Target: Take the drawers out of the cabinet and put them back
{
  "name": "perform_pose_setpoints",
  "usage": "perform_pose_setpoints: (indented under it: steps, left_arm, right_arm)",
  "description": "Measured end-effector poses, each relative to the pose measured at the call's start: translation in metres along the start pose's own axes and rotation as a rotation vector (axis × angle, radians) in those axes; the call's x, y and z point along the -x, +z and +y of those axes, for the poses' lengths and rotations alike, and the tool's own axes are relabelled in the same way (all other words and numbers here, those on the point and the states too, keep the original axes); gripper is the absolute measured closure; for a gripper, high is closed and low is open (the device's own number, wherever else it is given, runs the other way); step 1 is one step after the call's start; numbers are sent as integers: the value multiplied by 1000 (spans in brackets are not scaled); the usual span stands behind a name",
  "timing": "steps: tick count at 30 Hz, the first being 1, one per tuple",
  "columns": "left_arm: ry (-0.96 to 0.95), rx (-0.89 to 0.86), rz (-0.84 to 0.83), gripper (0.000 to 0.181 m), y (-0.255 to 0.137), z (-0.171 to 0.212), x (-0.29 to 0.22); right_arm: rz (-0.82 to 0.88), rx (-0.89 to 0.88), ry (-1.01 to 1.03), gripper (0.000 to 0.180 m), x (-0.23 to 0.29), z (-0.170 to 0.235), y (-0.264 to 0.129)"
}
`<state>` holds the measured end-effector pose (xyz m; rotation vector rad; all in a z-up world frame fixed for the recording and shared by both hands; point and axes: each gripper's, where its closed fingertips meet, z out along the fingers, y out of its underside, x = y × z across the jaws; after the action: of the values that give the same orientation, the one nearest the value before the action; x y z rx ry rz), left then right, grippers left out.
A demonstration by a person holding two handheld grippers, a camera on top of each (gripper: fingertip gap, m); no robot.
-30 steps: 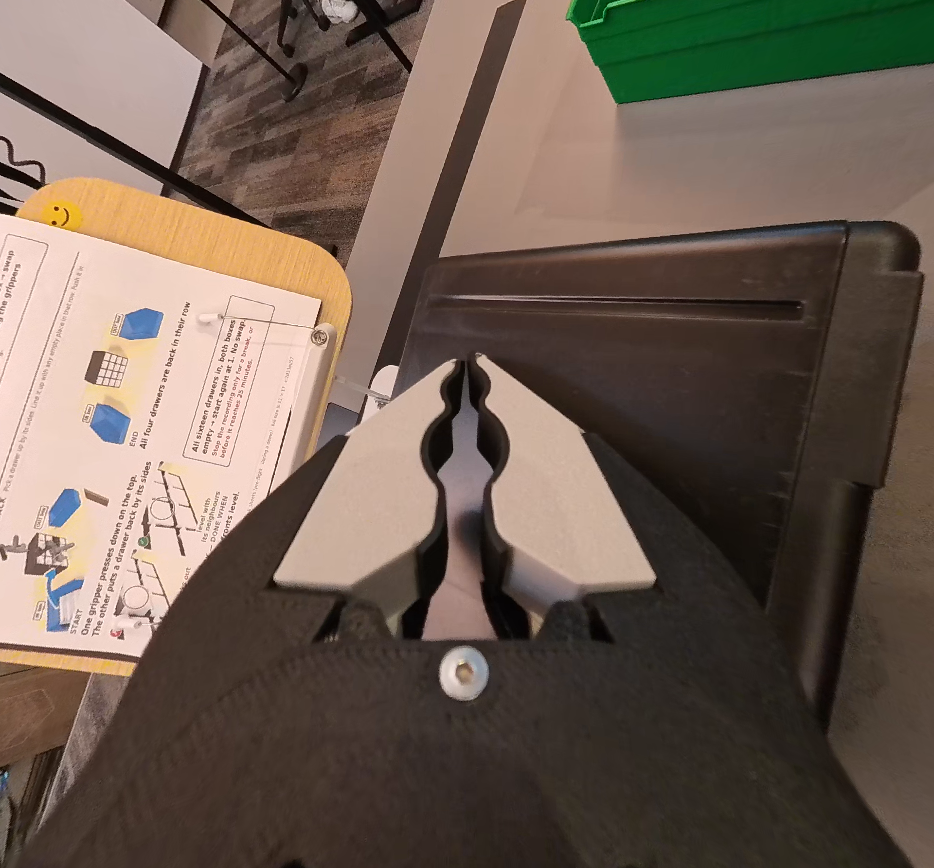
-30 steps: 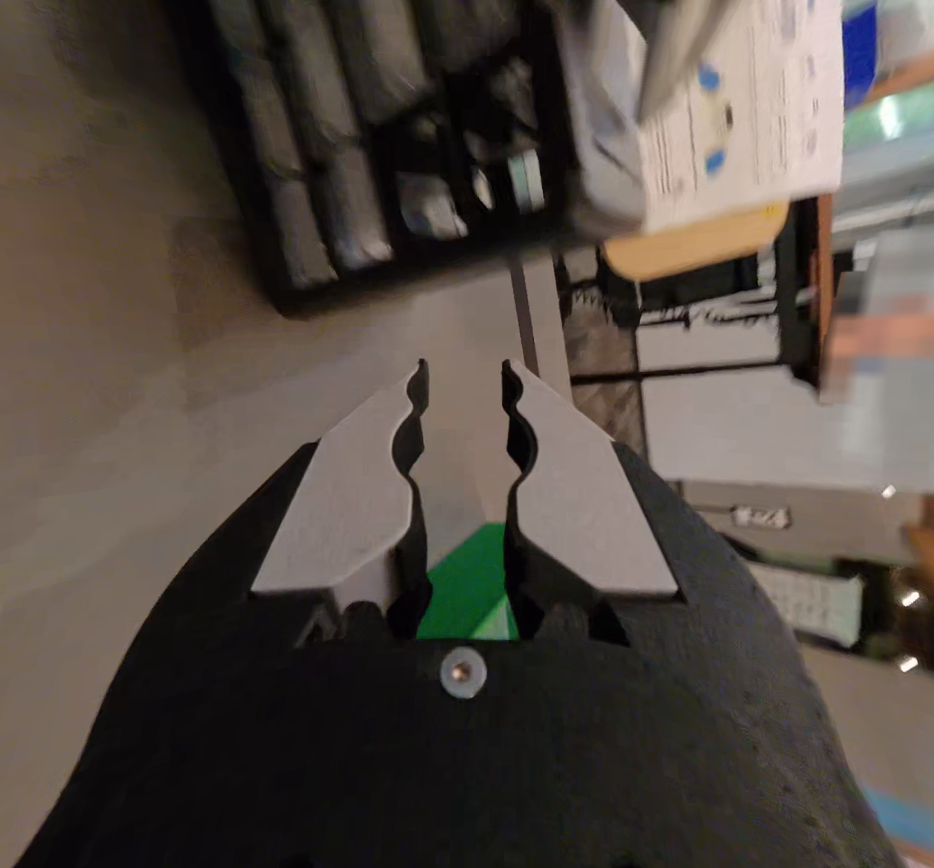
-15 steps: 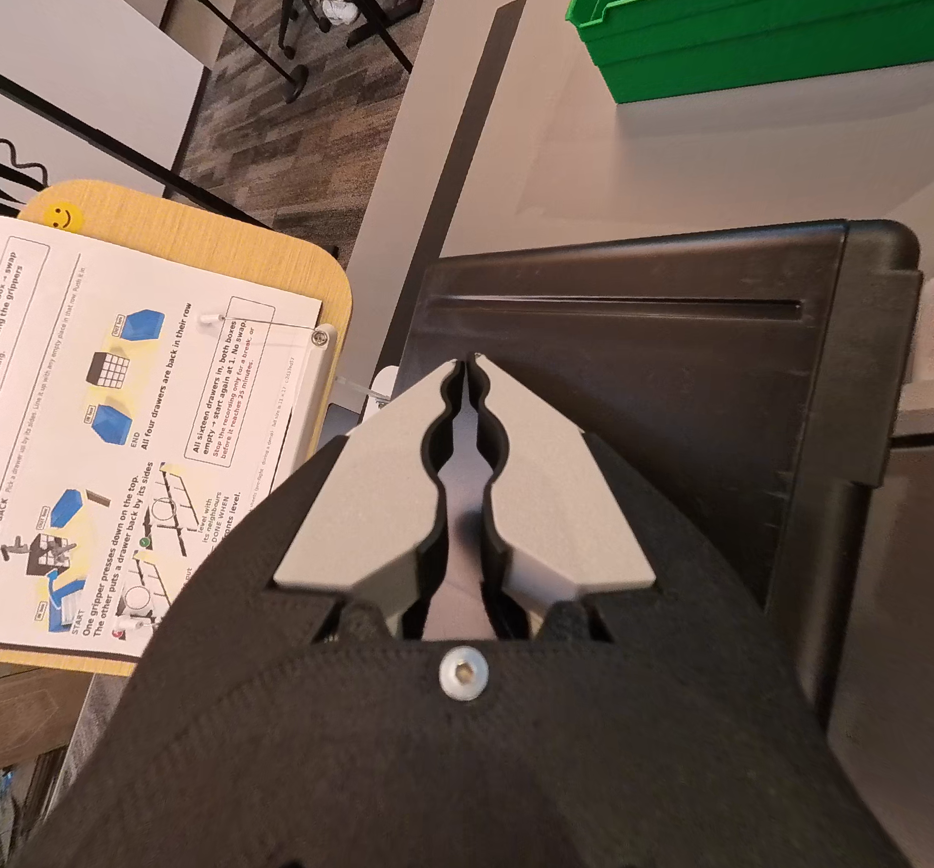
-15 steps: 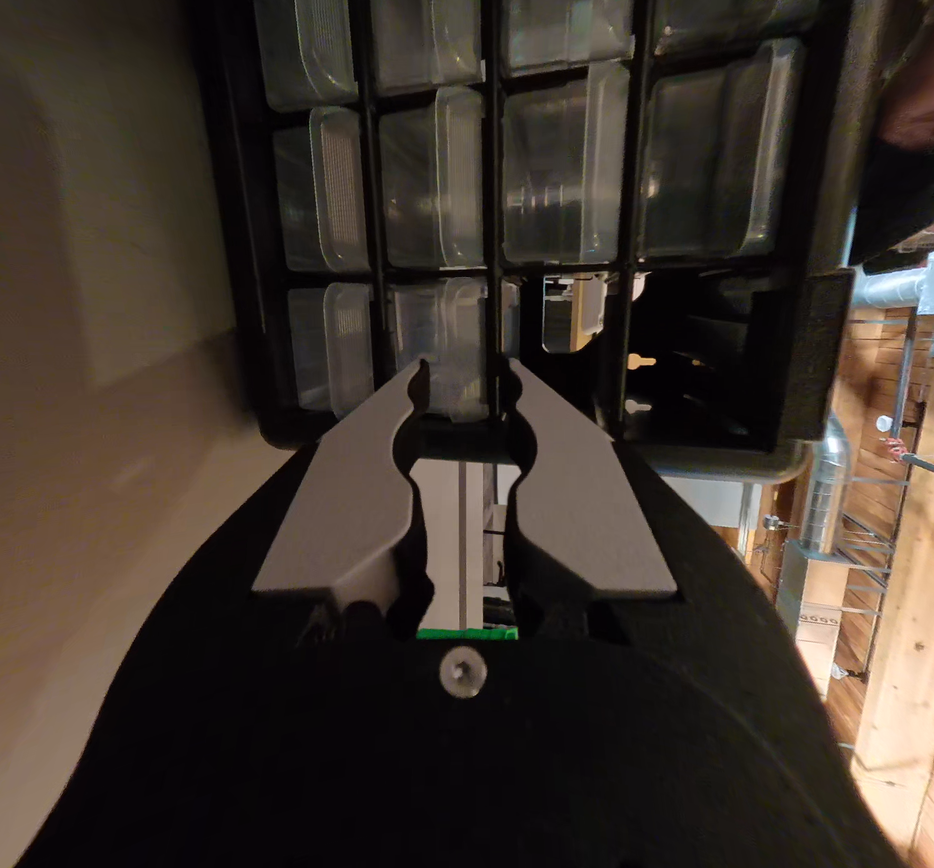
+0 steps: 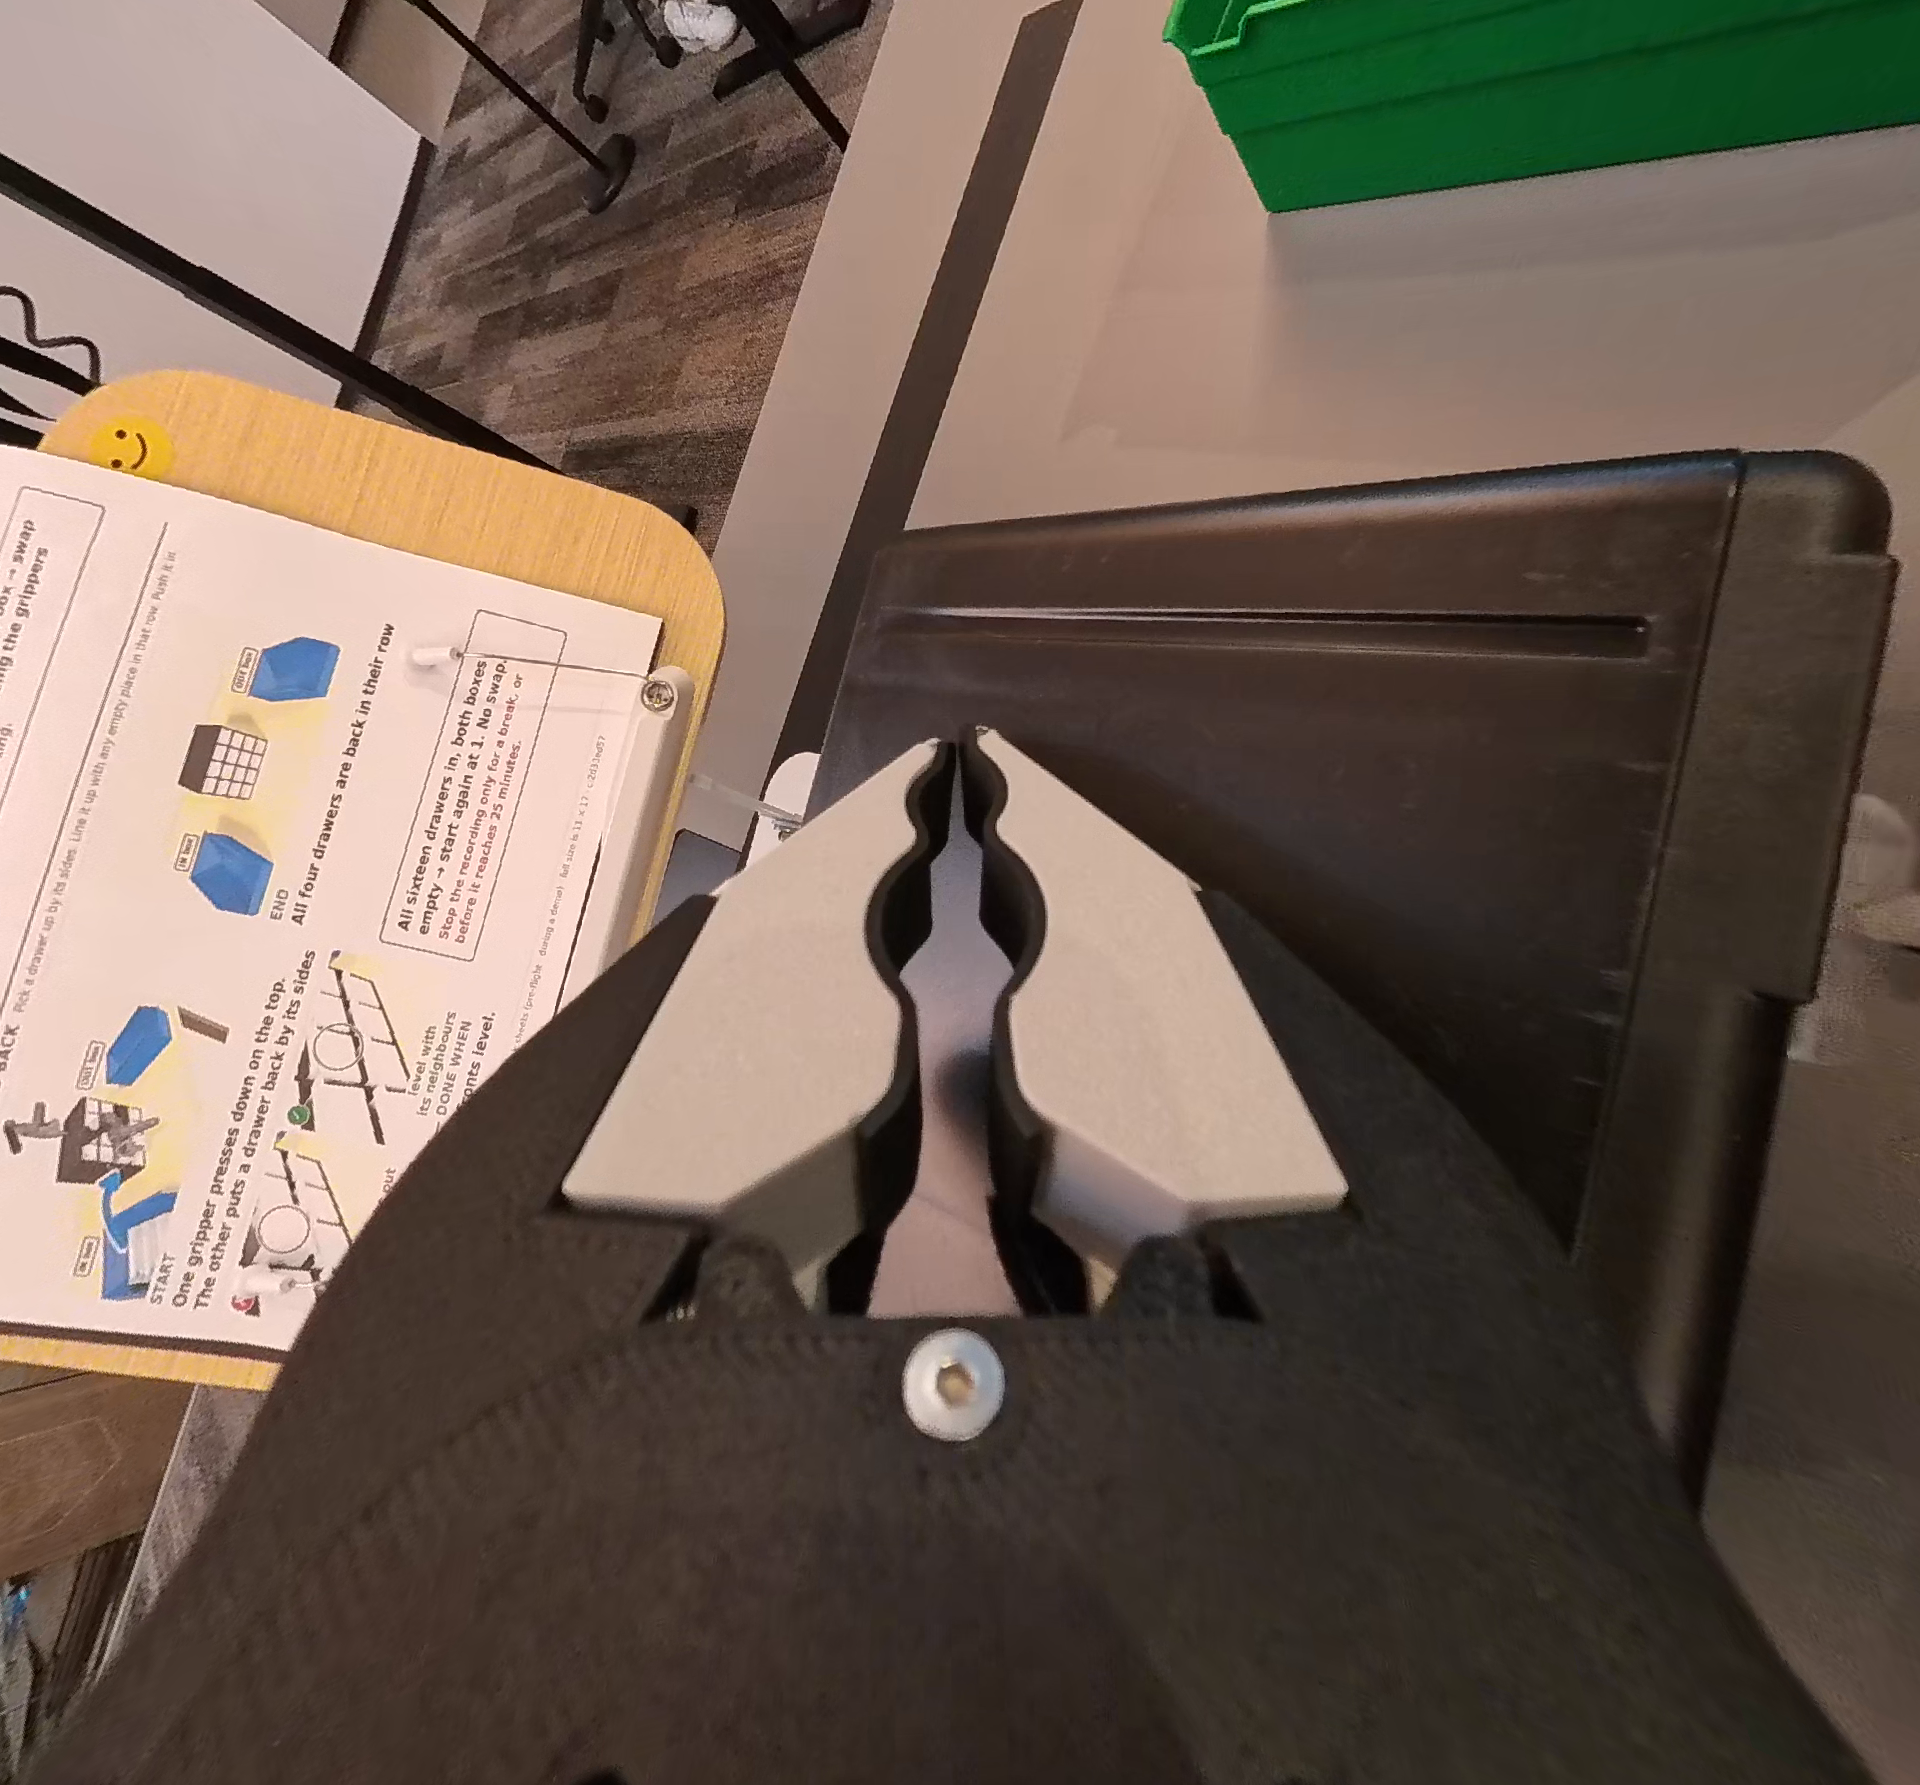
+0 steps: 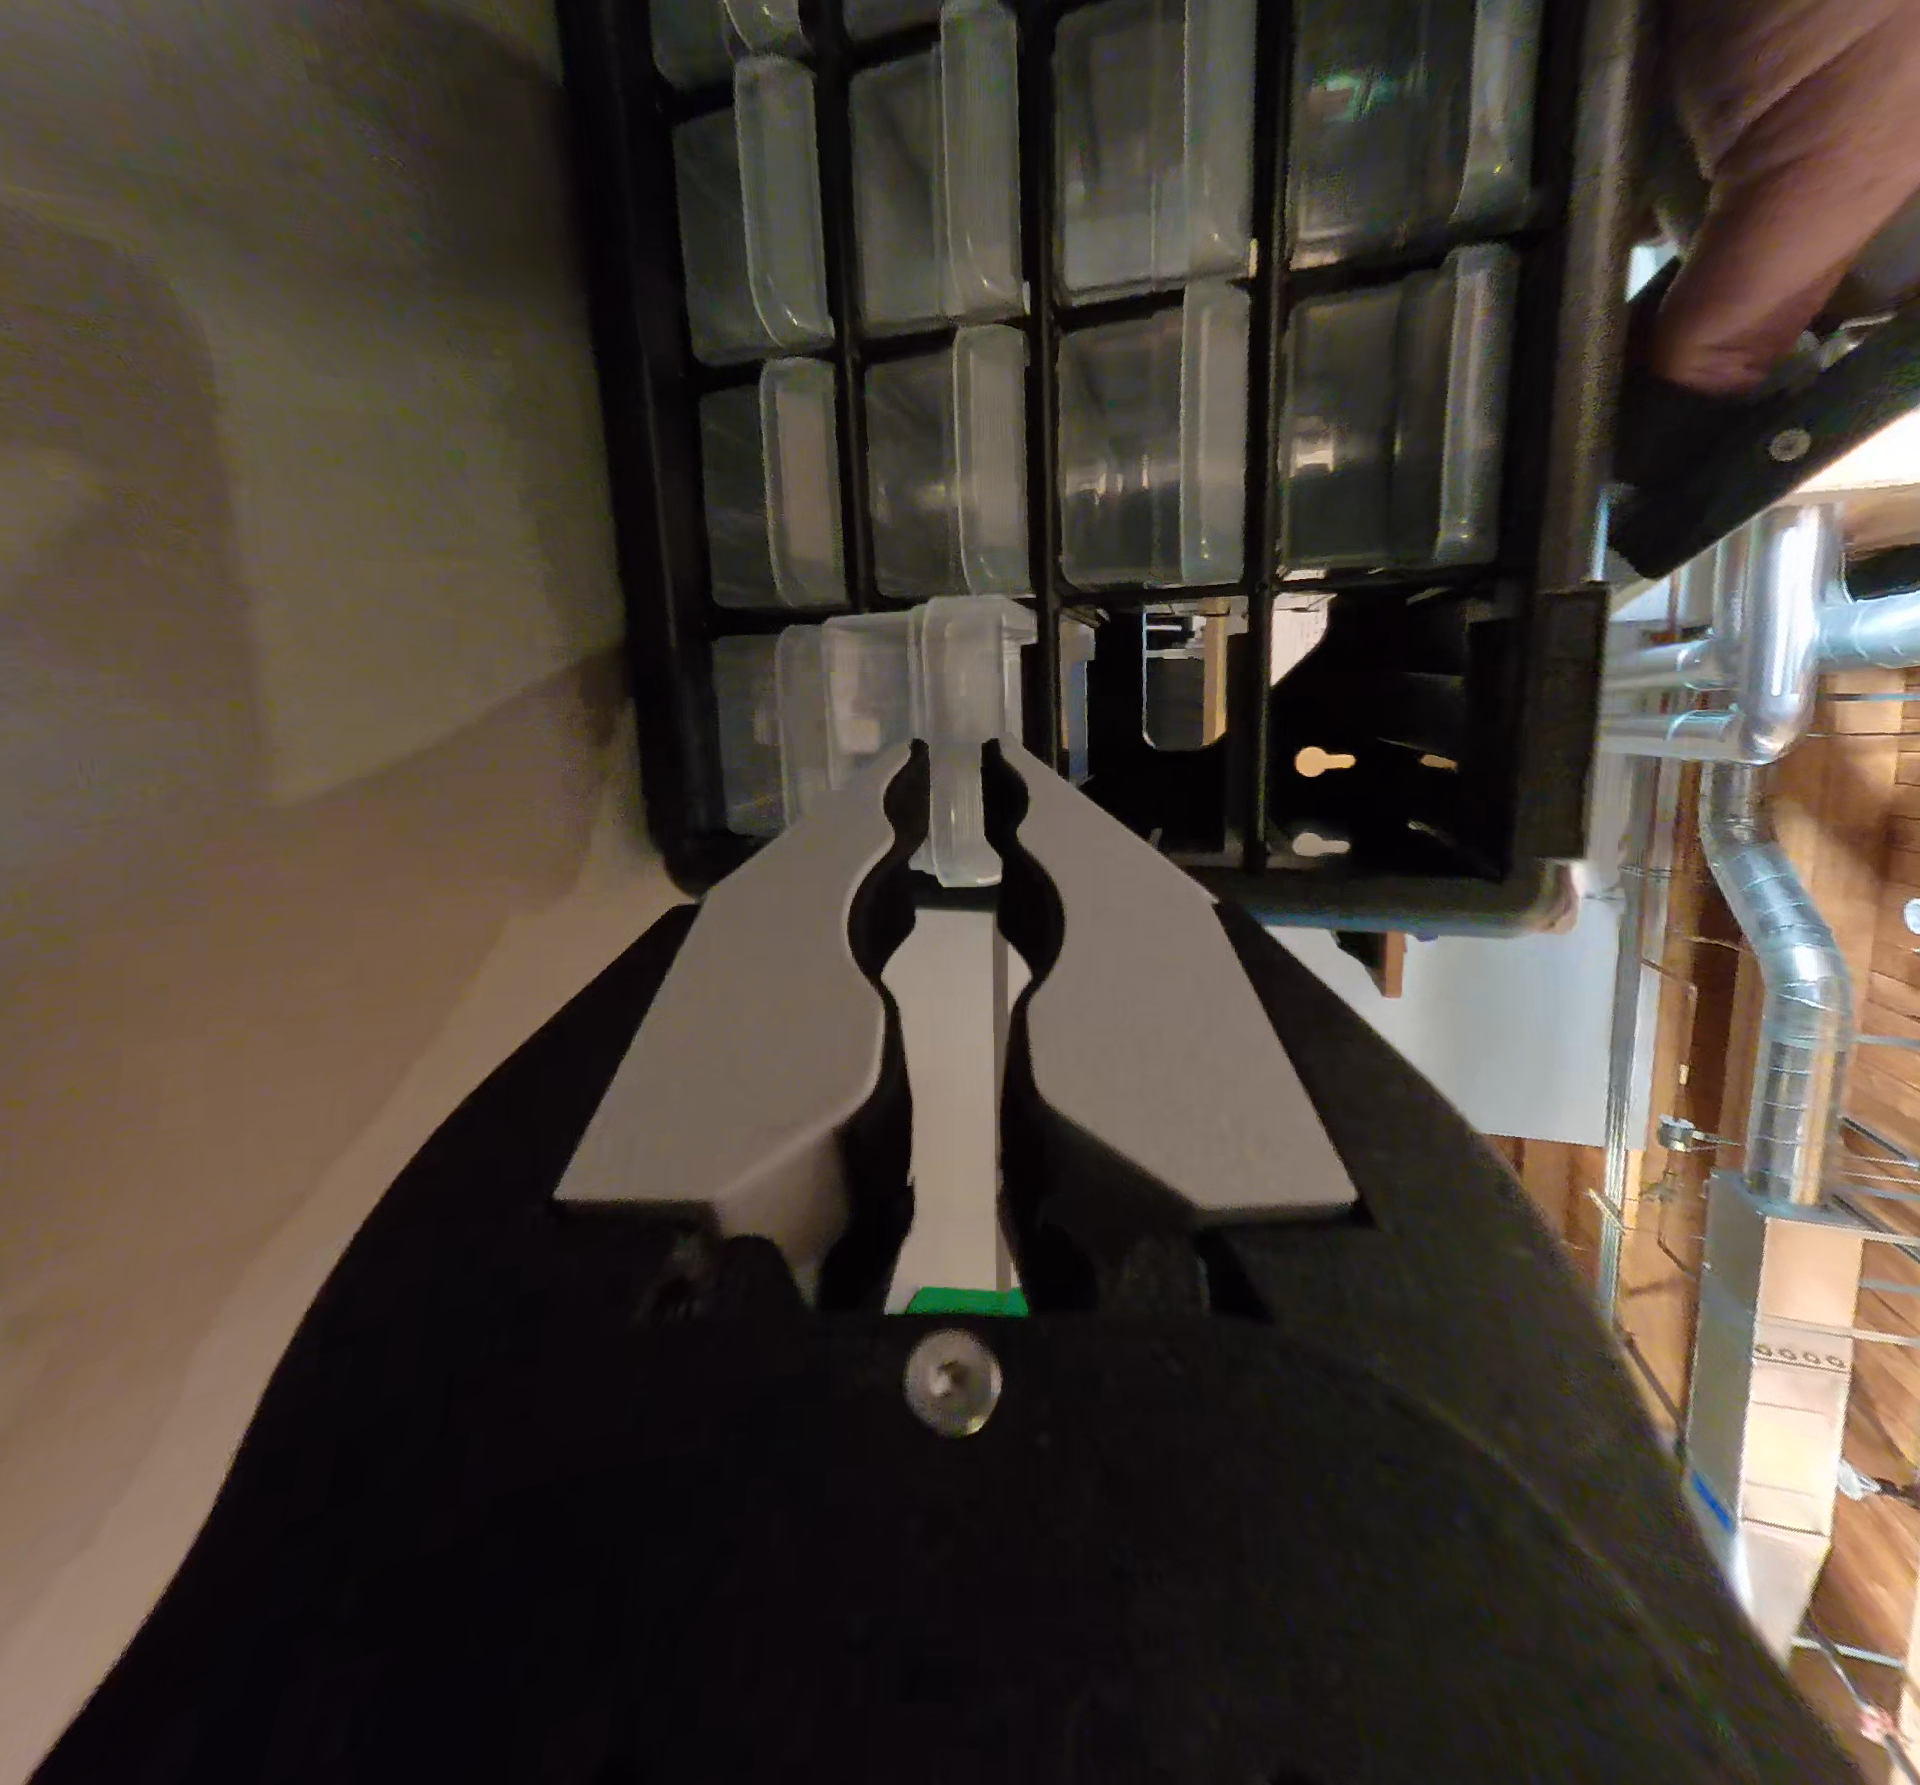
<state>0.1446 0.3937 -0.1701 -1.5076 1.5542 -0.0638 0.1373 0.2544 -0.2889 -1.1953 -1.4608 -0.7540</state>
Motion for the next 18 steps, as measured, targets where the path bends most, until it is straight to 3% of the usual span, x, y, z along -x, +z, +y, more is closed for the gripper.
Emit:
perform_pose_setpoints:
  steps: [1,10,18]
  left_arm:
    - [0,0,0,181,0,0,0]
    - [1,0,-1,181,0,0,0]
    - [1,0,-1,181,0,0,0]
  right_arm:
    - [-5,-2,2,172,2,-3,-6]
    - [-29,-10,30,173,12,-19,-58]
    - [-32,-3,47,174,12,-23,-81]
